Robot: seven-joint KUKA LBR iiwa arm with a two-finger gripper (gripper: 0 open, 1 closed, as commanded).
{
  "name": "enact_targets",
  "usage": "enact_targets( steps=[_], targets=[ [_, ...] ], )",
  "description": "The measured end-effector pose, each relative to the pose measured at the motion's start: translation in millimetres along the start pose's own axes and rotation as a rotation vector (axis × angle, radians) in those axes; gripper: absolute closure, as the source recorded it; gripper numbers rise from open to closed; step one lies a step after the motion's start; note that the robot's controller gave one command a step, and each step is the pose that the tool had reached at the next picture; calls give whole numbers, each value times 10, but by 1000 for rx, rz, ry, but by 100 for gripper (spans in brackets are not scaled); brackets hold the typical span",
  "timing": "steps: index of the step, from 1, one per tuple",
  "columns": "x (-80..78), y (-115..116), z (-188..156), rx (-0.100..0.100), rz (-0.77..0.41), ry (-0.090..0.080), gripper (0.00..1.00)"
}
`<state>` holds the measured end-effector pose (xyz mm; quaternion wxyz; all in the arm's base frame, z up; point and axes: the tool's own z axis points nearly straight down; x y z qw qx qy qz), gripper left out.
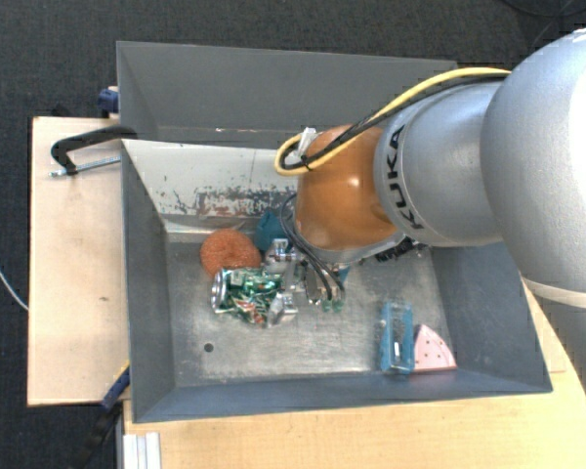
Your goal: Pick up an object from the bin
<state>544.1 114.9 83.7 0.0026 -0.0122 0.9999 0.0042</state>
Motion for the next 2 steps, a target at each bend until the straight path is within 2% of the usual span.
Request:
enact_targets(
  steps=[1, 2],
  targets=[
    [-1, -2, 5, 0, 0, -1, 100],
    [78, 86, -1449, 6, 3, -3, 100]
  ],
)
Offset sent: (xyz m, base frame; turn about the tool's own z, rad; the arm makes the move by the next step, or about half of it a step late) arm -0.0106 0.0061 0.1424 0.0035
